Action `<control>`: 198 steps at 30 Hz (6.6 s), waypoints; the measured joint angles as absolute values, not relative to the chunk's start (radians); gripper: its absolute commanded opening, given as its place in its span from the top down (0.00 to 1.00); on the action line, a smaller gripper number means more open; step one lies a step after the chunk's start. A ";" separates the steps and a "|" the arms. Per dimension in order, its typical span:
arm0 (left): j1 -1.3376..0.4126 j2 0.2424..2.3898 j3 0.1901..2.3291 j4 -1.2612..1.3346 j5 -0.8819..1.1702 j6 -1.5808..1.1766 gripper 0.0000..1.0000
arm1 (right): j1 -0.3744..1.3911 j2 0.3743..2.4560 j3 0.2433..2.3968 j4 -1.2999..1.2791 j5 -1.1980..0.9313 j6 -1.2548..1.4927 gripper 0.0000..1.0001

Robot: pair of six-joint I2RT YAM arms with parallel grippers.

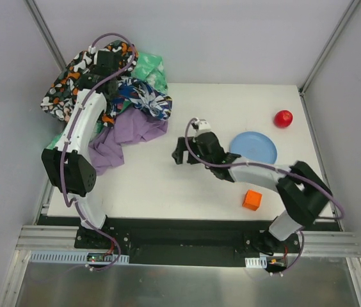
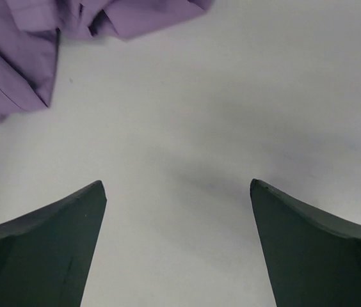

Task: Pick out a specific cloth from the pile

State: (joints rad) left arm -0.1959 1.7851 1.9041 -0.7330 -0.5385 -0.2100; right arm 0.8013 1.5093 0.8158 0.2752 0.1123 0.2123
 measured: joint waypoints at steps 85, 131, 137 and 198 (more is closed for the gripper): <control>-0.033 1.728 1.449 -0.698 -0.245 -0.531 0.93 | 0.854 1.217 2.191 -0.223 0.571 -0.839 1.00; 0.009 1.647 1.243 -0.608 -0.304 -0.536 1.00 | 0.240 2.097 2.207 0.116 0.285 -0.344 1.00; 0.009 1.637 1.231 -0.599 -0.305 -0.536 1.00 | 0.241 2.170 2.010 -0.207 0.335 -0.235 1.00; -0.244 0.827 0.896 -0.465 0.186 -0.482 0.01 | 0.175 0.697 0.762 -0.295 0.324 0.036 0.04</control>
